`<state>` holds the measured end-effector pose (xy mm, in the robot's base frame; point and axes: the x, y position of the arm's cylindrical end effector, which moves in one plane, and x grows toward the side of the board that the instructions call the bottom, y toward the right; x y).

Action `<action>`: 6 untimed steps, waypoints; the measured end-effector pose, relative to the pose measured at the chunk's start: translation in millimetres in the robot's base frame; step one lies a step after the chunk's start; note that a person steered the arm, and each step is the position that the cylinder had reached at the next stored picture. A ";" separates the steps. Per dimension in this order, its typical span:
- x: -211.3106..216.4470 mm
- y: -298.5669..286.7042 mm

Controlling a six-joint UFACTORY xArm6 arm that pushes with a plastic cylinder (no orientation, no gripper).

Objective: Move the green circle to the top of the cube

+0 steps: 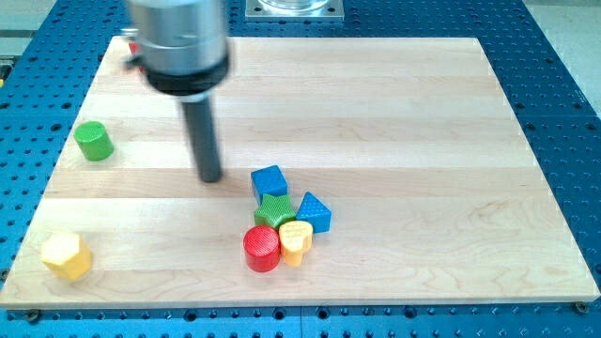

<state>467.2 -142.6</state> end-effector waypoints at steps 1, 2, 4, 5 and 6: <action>7.4 -89.7; 9.0 -160.6; -37.1 -129.8; -63.2 -106.7; -65.2 -52.2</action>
